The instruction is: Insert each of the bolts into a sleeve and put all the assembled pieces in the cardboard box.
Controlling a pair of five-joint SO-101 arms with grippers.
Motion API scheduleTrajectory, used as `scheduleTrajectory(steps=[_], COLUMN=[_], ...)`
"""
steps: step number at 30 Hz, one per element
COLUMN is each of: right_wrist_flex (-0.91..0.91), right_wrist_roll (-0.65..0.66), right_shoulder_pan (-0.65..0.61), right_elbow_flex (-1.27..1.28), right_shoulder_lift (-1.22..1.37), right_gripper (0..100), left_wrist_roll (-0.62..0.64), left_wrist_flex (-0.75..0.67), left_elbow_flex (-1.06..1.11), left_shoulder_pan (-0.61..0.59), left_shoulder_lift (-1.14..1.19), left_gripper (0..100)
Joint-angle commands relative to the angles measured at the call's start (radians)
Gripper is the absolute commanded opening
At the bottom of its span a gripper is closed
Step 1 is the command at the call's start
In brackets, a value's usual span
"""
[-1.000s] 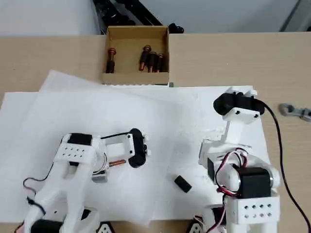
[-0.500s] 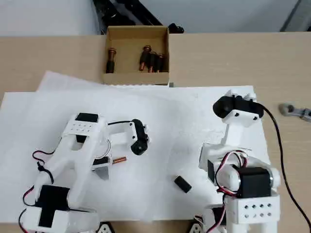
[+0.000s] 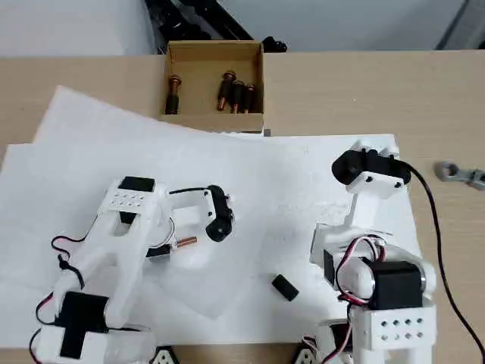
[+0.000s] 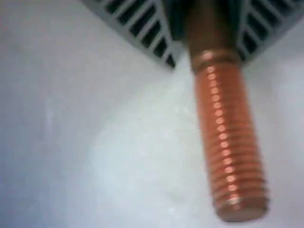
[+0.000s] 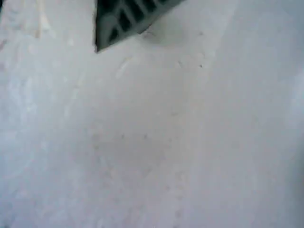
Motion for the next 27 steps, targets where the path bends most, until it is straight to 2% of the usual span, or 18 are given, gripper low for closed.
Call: scheduleTrajectory(steps=[1, 8, 11, 14, 19, 27], right_wrist_flex=[-0.001, -0.002, 0.005, 0.005, 0.005, 0.007], right_wrist_roll=[-0.012, -0.012, -0.012, -0.012, -0.012, -0.011], right_shoulder_pan=[-0.005, -0.005, -0.005, -0.005, -0.005, -0.005], right_elbow_flex=[-0.003, -0.003, -0.003, -0.003, -0.003, -0.003], right_shoulder_lift=[-0.010, -0.010, -0.010, -0.012, -0.012, -0.012], right_gripper=[12.5, 12.5, 12.5, 12.5, 12.5, 12.5], left_wrist_roll=[0.000, 0.000, 0.002, 0.002, 0.003, 0.003], left_wrist_flex=[0.052, 0.232, 0.265, 0.284, 0.209, 0.164], left_elbow_flex=[-0.038, -0.033, -0.033, -0.028, -0.001, -0.082], left_shoulder_pan=[0.034, 0.178, 0.186, 0.167, 0.120, 0.077], left_shoulder_lift=[-0.146, -0.474, -0.525, -0.499, -0.353, -0.155], left_gripper=[0, 1, 1, 9, 22, 24])
